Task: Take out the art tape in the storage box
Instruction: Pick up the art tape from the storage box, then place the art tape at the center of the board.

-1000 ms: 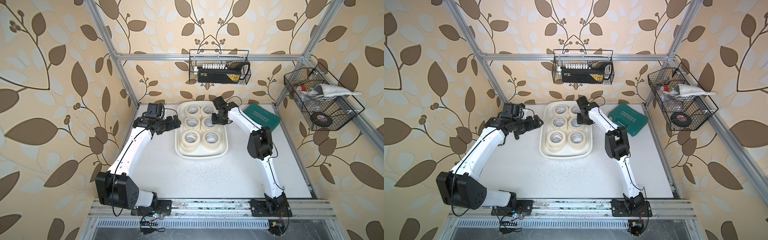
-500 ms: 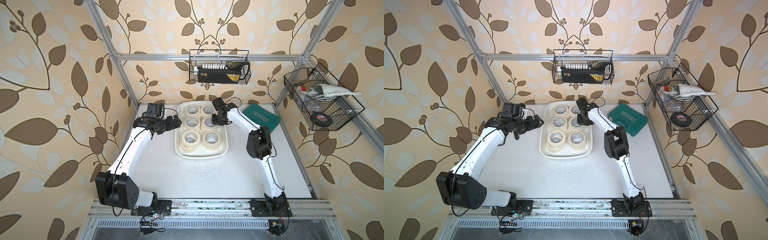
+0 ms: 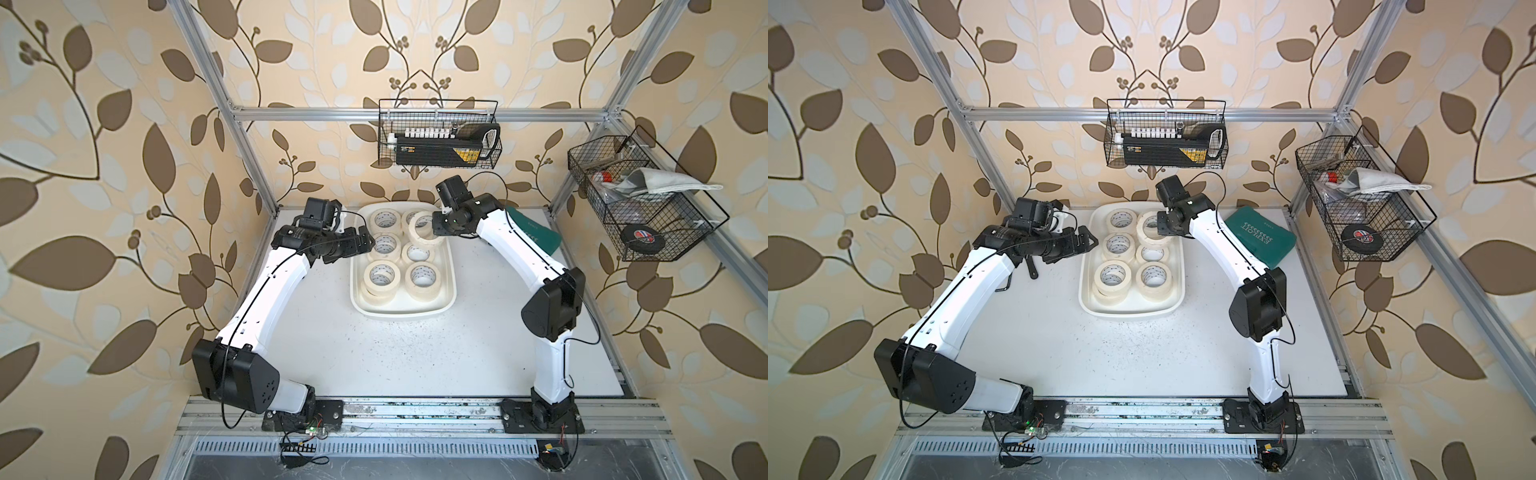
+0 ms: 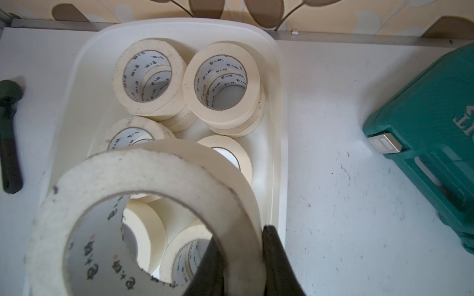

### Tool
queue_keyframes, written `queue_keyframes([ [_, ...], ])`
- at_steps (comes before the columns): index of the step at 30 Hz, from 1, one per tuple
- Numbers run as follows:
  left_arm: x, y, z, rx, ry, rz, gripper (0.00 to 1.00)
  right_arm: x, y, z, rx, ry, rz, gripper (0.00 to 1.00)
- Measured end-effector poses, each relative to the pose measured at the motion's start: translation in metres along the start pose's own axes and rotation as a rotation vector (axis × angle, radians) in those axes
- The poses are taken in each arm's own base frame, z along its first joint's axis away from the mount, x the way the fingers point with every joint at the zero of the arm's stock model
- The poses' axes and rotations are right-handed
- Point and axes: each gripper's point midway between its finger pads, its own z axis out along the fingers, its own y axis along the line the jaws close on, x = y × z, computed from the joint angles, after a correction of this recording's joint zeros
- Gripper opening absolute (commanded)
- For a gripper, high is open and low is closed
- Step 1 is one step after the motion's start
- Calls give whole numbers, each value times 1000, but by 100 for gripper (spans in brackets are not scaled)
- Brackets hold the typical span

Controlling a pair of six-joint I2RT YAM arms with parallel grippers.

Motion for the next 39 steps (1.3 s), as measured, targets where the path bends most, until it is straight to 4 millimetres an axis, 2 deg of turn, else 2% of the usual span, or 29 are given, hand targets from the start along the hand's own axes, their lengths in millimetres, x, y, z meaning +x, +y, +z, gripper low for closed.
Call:
queue_keyframes([
  [3, 1, -22, 5, 12, 24, 56, 99, 10, 6, -21, -14, -10, -34, 2],
  [5, 3, -31, 9, 7, 42, 86, 99, 22, 8, -28, -16, 2, -57, 2],
  [13, 25, -63, 26, -5, 114, 191, 95, 85, 13, -37, -1, 89, -153, 2],
  [16, 34, -75, 38, -9, 144, 228, 93, 99, 16, -44, -5, 95, -173, 2],
  [22, 58, -90, 69, -33, 221, 286, 86, 112, 18, -51, -12, 94, -175, 1],
  [28, 73, -94, 92, -64, 272, 310, 70, 118, 18, -49, -9, 98, -169, 5],
  [35, 76, -92, 96, -77, 278, 317, 45, 121, 17, -48, -6, 99, -161, 14],
  [39, 77, -95, 96, -75, 277, 330, 29, 120, 19, -48, -11, 89, -156, 25],
])
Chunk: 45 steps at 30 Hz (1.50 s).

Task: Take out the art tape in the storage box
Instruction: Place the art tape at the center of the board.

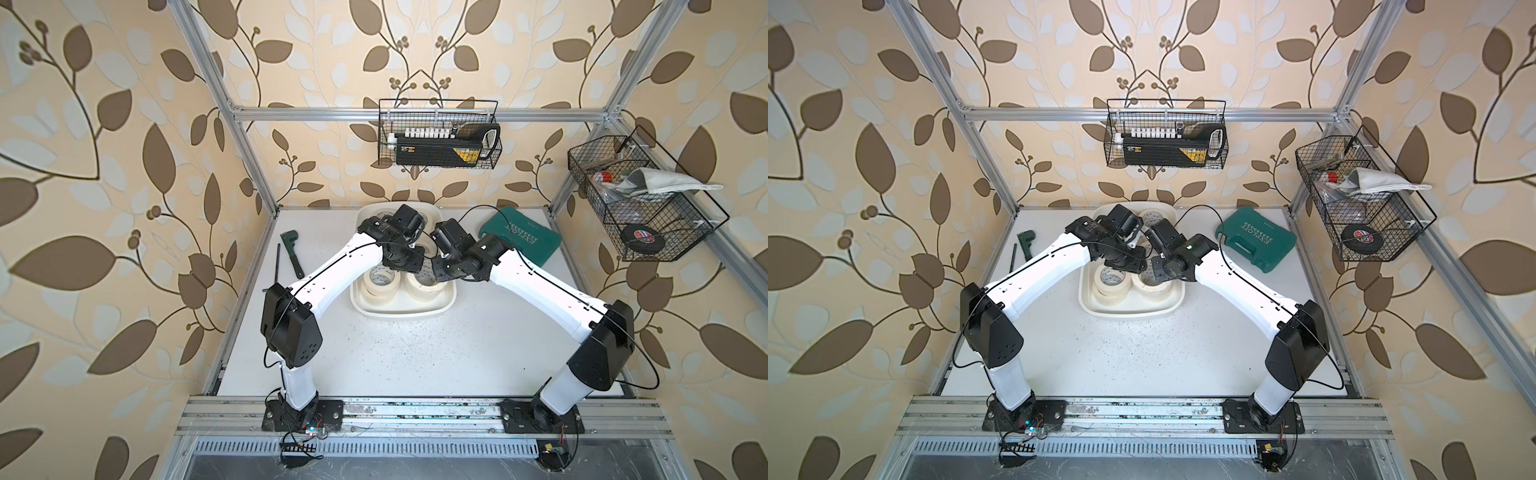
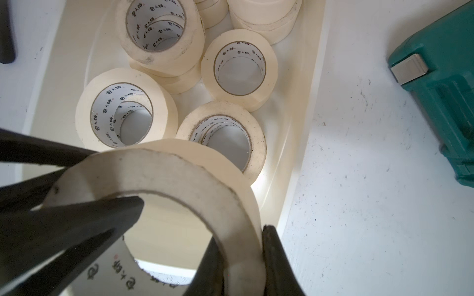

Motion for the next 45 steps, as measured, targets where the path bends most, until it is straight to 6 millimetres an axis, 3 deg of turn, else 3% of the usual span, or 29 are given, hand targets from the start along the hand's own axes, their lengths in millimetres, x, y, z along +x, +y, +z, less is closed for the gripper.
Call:
queue_keyframes([
  [6, 5, 3, 3, -23, 17, -12, 18, -5, 2, -17, -49, -47, 32, 53],
  [10, 3, 7, 2, -45, 8, -30, 13, -6, 3, -35, -94, -75, 54, 66],
  [15, -5, 18, -3, -72, -8, -55, 11, -12, 2, -63, -146, -131, 74, 73],
  [18, -21, 35, -13, -87, -31, -101, 11, -16, -1, -85, -174, -180, 84, 74],
  [21, -43, 73, -28, -122, -75, -202, 12, -19, -5, -107, -202, -233, 96, 75],
  [24, -64, 131, -48, -193, -127, -333, 10, -17, -10, -118, -216, -267, 101, 75],
  [28, -80, 212, -69, -285, -189, -514, 9, -8, -13, -116, -210, -261, 96, 76],
  [32, -78, 278, -75, -371, -201, -654, 9, 0, -15, -106, -196, -236, 86, 76],
  [37, -80, 325, -53, -421, -176, -740, 9, 10, -17, -95, -180, -203, 81, 76],
  [45, -80, 370, 3, -455, -111, -802, 11, 16, -21, -85, -167, -180, 83, 75],
])
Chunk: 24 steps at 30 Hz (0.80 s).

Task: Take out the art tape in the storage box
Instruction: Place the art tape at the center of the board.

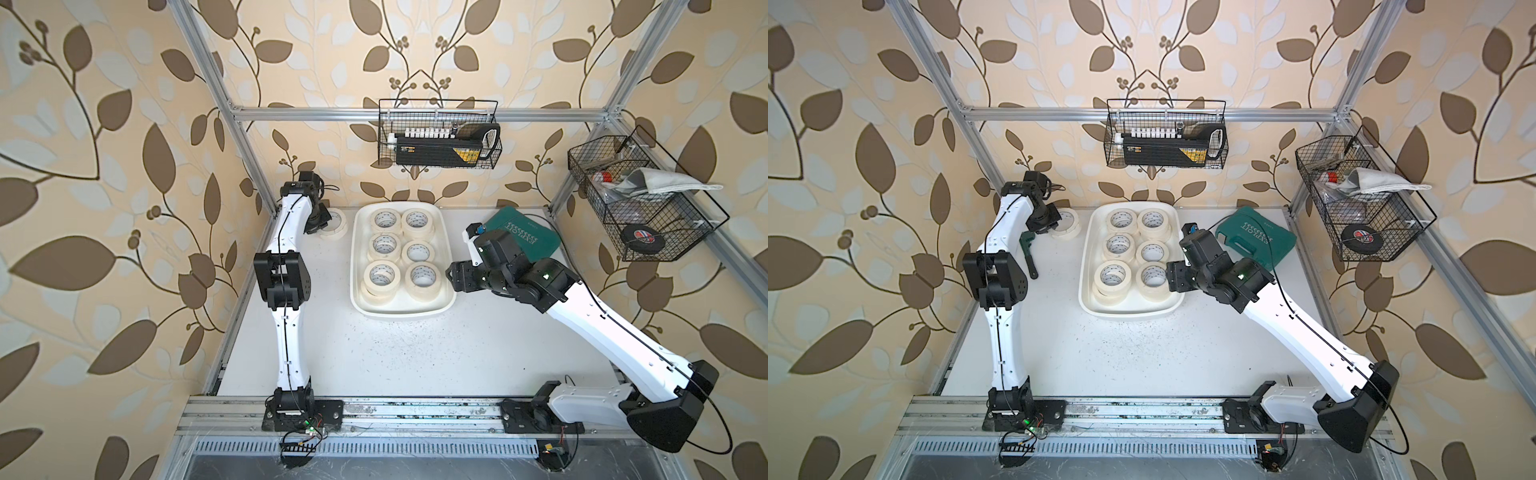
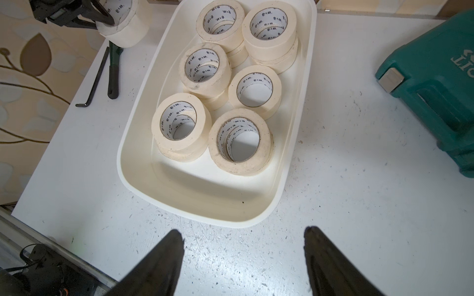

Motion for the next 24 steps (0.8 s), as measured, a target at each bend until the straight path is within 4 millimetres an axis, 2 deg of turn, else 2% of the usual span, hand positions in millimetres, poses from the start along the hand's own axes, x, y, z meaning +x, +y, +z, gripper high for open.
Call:
queue_keyframes([
  [4, -3, 2, 20, -14, 6, -5, 13, 5, -1, 4, 2, 13, -1, 75],
  [10, -14, -6, 36, 2, -20, -7, 13, 6, -2, 6, 0, 16, 4, 75],
  [19, -10, -4, 66, -27, -4, -1, 14, 11, -3, 14, -8, 30, 24, 75],
  [24, -8, -5, 74, -39, -8, 10, 17, 11, -2, 15, -14, 30, 36, 75],
])
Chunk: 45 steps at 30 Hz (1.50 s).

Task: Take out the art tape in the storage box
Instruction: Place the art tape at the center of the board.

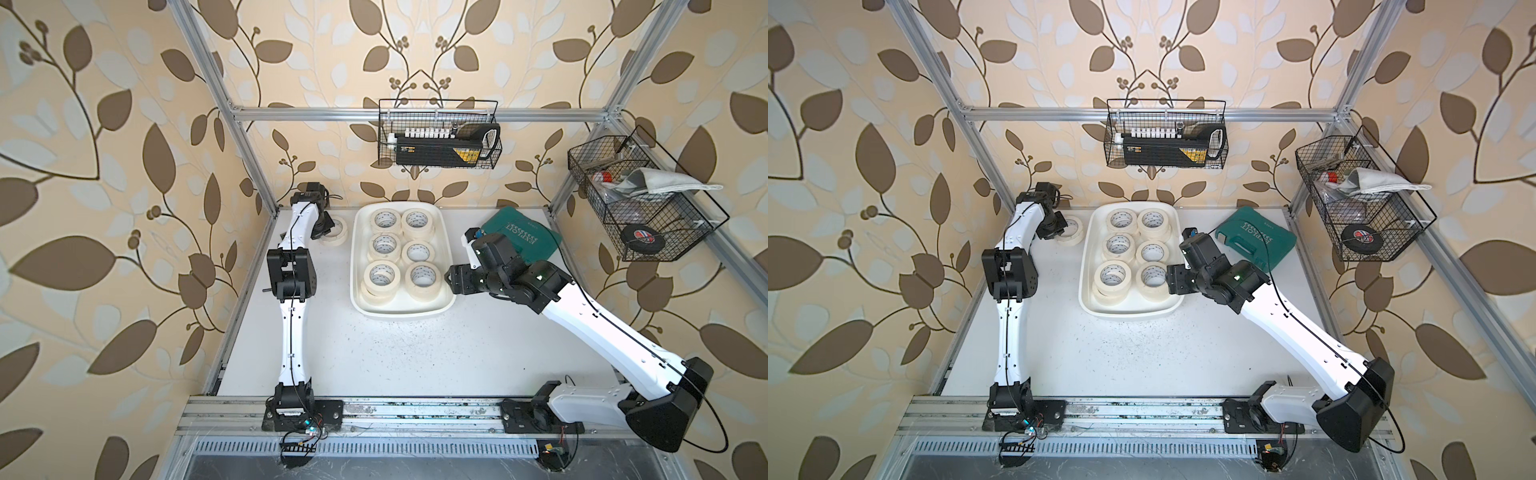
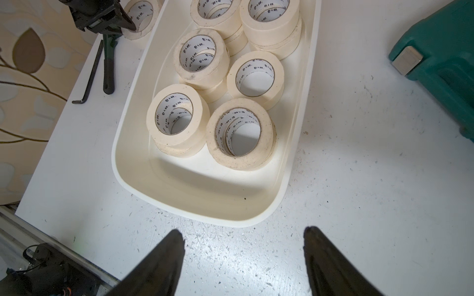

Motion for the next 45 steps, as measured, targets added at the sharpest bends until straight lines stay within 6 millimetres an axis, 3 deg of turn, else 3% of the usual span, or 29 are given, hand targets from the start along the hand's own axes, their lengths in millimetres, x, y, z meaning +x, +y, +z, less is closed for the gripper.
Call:
queue_keyframes([
  [4, 4, -5, 7, -8, -2, 13, 18, 1, 0, 1, -3, 2, 4, 75],
  [13, 17, -25, 14, 8, 0, 61, 34, 2, 0, 2, -4, 7, 9, 75],
  [20, 29, -25, 29, 4, 24, 58, 42, 3, 0, 2, -4, 9, 12, 75],
  [28, 31, -22, 21, 3, 25, 54, 51, 3, 0, 2, -7, 10, 20, 75],
  [33, 28, -21, 0, 12, 11, 59, 61, 4, 2, 2, -13, 13, 23, 75],
  [36, 24, -20, -24, 25, -8, 61, 65, 4, 2, 2, -13, 13, 23, 75],
  [41, 21, -18, -79, 77, -44, 66, 70, 0, 5, 16, -2, 35, 20, 75],
  [45, 30, -11, -124, 122, -57, 71, 75, -11, 13, 35, 9, 54, 19, 75],
])
